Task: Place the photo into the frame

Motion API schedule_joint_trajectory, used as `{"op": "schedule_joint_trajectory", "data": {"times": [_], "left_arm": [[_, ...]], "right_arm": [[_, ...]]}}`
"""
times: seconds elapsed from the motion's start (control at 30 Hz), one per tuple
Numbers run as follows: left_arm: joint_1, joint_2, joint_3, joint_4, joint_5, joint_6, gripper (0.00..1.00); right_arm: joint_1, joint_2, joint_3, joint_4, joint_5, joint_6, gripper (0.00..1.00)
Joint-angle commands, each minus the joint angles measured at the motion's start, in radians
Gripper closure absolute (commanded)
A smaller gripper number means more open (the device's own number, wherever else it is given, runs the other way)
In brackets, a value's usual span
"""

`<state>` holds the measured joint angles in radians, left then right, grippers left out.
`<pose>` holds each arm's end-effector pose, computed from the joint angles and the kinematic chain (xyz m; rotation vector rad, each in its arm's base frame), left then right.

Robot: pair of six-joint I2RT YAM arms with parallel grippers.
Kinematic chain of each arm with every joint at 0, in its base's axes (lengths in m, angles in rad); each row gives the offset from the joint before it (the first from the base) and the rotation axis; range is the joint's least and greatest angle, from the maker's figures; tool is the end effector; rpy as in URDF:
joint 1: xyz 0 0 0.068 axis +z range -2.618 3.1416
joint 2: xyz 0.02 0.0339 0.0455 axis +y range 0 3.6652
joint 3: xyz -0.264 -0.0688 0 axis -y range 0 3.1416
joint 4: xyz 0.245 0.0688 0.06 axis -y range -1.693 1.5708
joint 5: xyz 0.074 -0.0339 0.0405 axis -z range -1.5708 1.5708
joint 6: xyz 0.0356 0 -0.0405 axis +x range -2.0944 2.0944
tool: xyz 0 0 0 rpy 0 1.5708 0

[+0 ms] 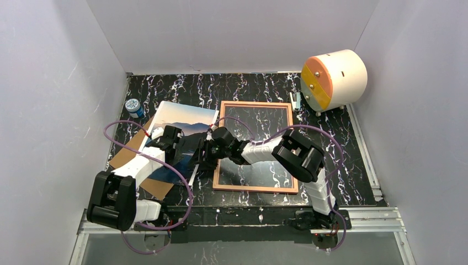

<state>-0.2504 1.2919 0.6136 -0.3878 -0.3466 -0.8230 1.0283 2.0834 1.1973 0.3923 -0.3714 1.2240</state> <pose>0.2236 -0.0447 0.1662 -0.8260 2.4005 0.0472 0.2188 0.3880 0.1409 -0.0355 2.5487 1.5708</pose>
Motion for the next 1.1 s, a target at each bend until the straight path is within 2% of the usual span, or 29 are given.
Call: {"op": "schedule_joint_trajectory", "data": {"times": [0.0,0.1,0.2,0.37,0.5,0.67,0.77,0.83,0.93,1.07], "left_arm": [[0.004,0.026,-0.058,-0.039,0.077,-0.027,0.65],[0.004,0.016,-0.058,-0.045,0.074,-0.027,0.65],[0.005,-0.003,-0.052,-0.055,0.078,-0.026,0.65],[0.005,-0.039,0.012,-0.117,0.065,0.014,0.66],[0.006,-0.06,0.075,-0.178,0.035,0.051,0.67],[0.006,-0.094,0.214,-0.265,0.013,0.114,0.61],[0.005,-0.106,0.321,-0.327,0.016,0.157,0.53],[0.005,-0.115,0.385,-0.356,0.037,0.192,0.42],[0.005,-0.104,0.471,-0.395,0.115,0.252,0.31],[0.004,-0.063,0.532,-0.409,0.274,0.331,0.24]], "right_arm": [[-0.003,0.014,-0.005,0.105,-0.017,0.04,0.36],[-0.002,0.031,0.006,0.045,0.013,0.059,0.38],[-0.004,0.057,-0.002,0.063,0.033,0.099,0.47],[-0.013,0.085,-0.022,0.224,0.041,0.109,0.73],[-0.014,0.055,-0.005,0.178,0.064,0.057,0.99],[-0.014,-0.021,-0.034,0.141,0.09,0.003,0.99],[-0.013,-0.08,-0.035,0.076,0.083,-0.055,0.99],[-0.013,-0.127,-0.046,0.026,0.071,-0.097,0.99],[-0.014,-0.211,-0.096,-0.046,0.068,-0.131,0.99],[-0.013,-0.338,-0.215,-0.093,0.067,-0.151,0.99]]}}
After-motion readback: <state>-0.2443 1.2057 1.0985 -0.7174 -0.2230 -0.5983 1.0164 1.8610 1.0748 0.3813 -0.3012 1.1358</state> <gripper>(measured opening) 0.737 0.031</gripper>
